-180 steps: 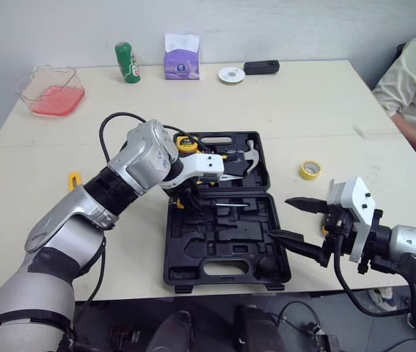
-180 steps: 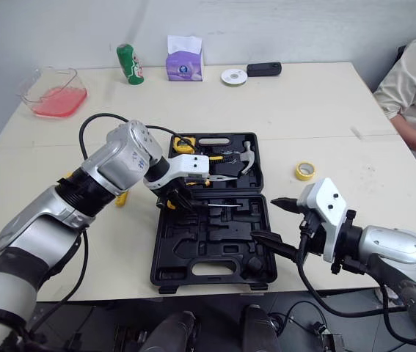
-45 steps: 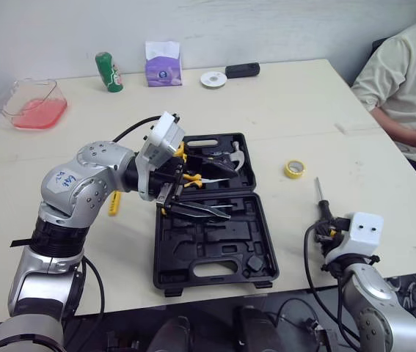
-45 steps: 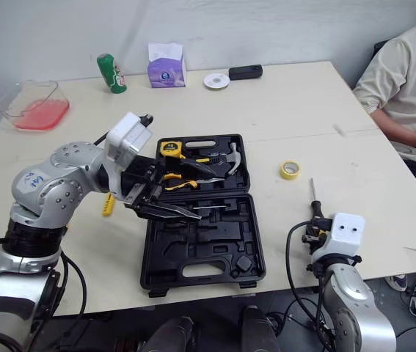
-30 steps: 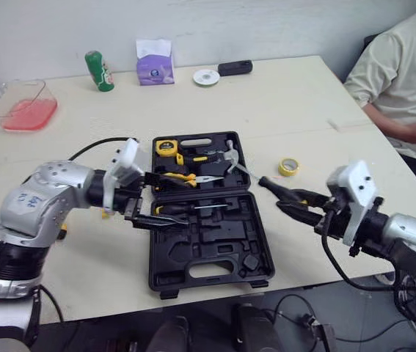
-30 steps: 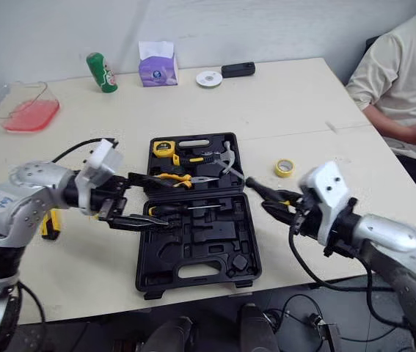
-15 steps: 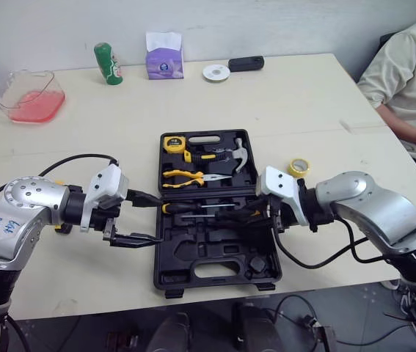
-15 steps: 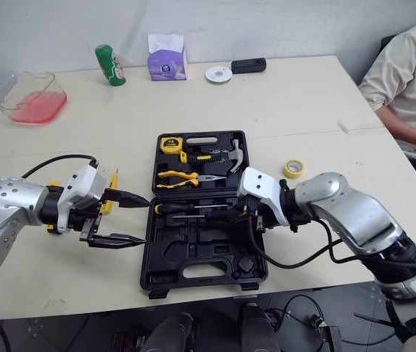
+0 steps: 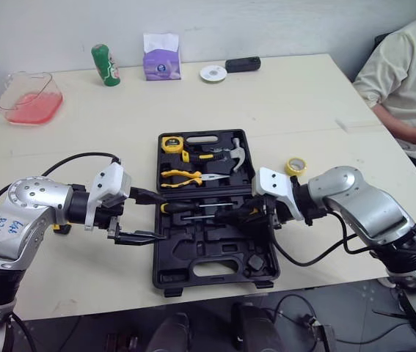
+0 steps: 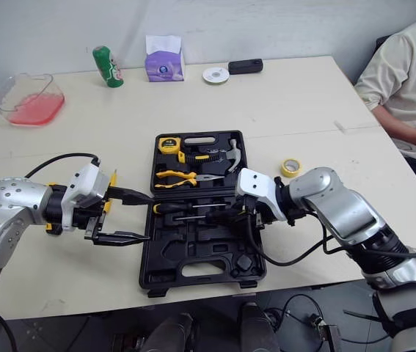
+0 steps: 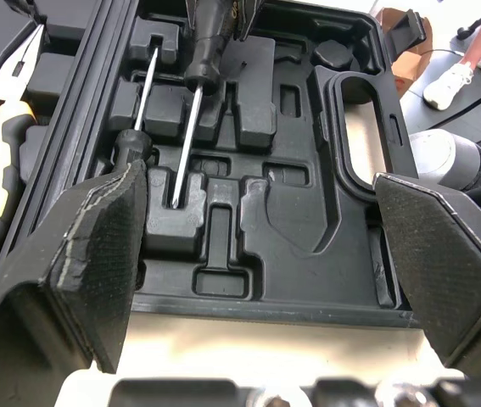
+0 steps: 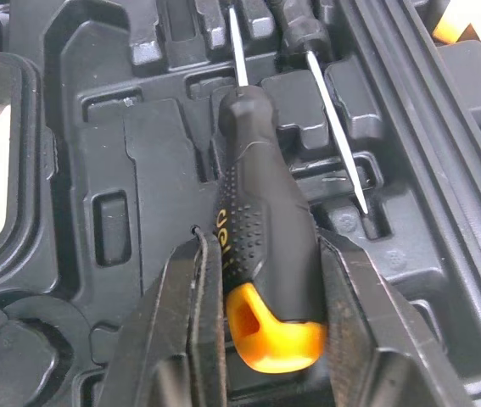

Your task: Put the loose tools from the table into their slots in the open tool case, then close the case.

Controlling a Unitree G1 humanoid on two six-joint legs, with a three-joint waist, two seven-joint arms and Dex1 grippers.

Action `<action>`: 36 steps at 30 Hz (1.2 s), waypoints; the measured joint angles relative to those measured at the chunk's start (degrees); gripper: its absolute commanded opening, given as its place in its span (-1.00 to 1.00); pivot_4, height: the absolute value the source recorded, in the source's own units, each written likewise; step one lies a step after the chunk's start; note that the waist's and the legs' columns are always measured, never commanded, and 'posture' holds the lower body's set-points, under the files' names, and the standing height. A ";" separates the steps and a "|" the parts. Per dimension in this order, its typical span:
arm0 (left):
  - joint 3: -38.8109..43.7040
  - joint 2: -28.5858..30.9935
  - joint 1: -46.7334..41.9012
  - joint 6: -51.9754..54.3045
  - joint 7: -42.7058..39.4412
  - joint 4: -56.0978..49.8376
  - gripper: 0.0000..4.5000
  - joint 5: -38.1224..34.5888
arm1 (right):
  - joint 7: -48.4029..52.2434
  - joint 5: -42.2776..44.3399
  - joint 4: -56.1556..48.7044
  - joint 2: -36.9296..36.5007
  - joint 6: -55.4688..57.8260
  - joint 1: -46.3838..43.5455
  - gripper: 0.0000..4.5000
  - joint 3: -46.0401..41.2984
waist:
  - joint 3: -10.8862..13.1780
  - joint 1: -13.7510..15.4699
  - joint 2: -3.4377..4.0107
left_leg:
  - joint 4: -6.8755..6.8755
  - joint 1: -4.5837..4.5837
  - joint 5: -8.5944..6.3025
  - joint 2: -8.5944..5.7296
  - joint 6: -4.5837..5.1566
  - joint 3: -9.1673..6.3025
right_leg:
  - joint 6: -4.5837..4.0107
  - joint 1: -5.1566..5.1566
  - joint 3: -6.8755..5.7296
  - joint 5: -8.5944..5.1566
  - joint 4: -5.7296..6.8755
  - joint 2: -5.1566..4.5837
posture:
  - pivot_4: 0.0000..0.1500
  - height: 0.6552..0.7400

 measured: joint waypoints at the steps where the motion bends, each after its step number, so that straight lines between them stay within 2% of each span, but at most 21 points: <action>1: 0.00 -0.63 -0.09 0.14 0.20 -0.48 1.00 -0.05 | -0.02 0.08 -0.21 0.11 0.51 -0.01 0.48 -0.13 | 0.00 0.05 0.00 | 0.01 0.00 0.00 0.00 0.00 0.00 | 0.00 0.00 0.00 0.00 0.00 0.00 | 1.00 1.00; 3: -0.06 -1.35 -0.12 0.62 0.46 -1.38 1.00 -0.39 | -0.07 0.55 -1.12 0.12 1.71 -0.25 0.93 -1.30 | 0.00 0.09 0.00 | 0.03 -0.02 0.00 0.00 0.00 -0.01 | 0.00 0.00 0.00 0.00 0.00 -0.01 | 1.00 1.00; 6: -0.08 -2.05 -0.12 1.26 0.95 -1.93 1.00 -0.61 | -0.23 3.28 -2.68 0.76 3.37 -0.25 0.93 -6.14 | 0.00 0.12 0.00 | 0.04 -0.02 0.00 0.00 0.00 -0.02 | 0.00 0.01 0.00 0.00 0.00 0.00 | 1.00 1.00; 10: -0.25 -3.33 -0.12 1.27 1.33 -3.40 1.00 -0.60 | -2.24 4.14 -1.64 6.25 -0.27 2.35 0.93 -9.64 | 0.00 0.03 0.00 | 0.04 0.01 0.00 0.00 0.00 -0.02 | 0.00 0.03 0.01 0.00 0.02 0.01 | 1.00 1.00; 13: -0.26 -3.78 -0.15 1.47 1.84 -3.39 1.00 -0.60 | -2.26 5.42 0.09 10.44 -2.85 4.65 0.54 -10.23 | 0.00 -0.01 0.00 | 0.05 0.01 0.00 0.00 0.00 -0.01 | 0.00 0.02 -0.01 0.01 0.05 0.01 | 1.00 1.00; 16: -0.27 -4.30 -0.20 1.56 2.11 -3.38 1.00 -0.60 | -2.29 5.16 1.96 11.99 -4.72 5.04 -0.10 -10.41 | 0.00 0.00 0.00 | 0.09 0.01 0.00 -0.01 0.00 -0.01 | 0.02 0.03 -0.03 0.01 0.05 0.01 | 1.00 1.00; 19: -0.50 -4.77 -0.61 1.56 2.14 -3.37 1.00 -0.60 | -3.14 3.43 5.08 13.80 -6.74 5.79 -0.83 -9.71 | 0.00 0.02 0.00 | 0.10 0.02 0.00 -0.02 0.00 -0.01 | 0.02 0.04 -0.04 0.01 0.05 0.01 | 1.00 1.00; 20: -0.69 -4.98 -0.83 1.56 2.14 -3.36 1.00 -0.59 | -3.44 2.95 5.84 14.29 -6.87 6.09 -0.99 -9.21 | 0.00 0.02 0.00 | 0.10 0.02 0.00 -0.02 0.00 -0.01 | 0.02 0.04 -0.04 0.01 0.06 0.00 | 1.00 1.00; 26: -1.45 -5.84 -2.08 1.49 2.19 -3.10 1.00 -0.51 | -3.82 -0.40 9.14 14.32 -7.60 6.11 -0.99 -7.26 | -0.01 -0.07 0.00 | 0.10 0.03 0.00 -0.02 0.00 0.00 | 0.01 0.03 -0.07 0.01 0.07 0.02 | 1.00 1.00; 31: -1.89 -6.17 -2.40 1.05 2.15 -1.99 1.00 -0.15 | -4.22 -3.84 7.10 12.59 -4.75 3.91 -0.99 -3.18 | -0.18 -0.03 0.07 | 0.10 0.18 0.00 -0.02 -0.01 0.01 | 0.01 0.13 -0.07 0.01 0.10 0.01 | 1.00 1.00; 36: -2.17 -6.31 -2.39 0.61 2.23 -0.95 1.00 0.12 | -4.92 -8.09 5.91 11.37 -5.59 3.88 -0.99 -0.52 | -1.29 0.38 -0.26 | 0.10 0.37 -0.02 -0.03 0.00 -0.12 | 0.01 0.47 -0.04 0.01 -0.04 -0.02 | 1.00 1.00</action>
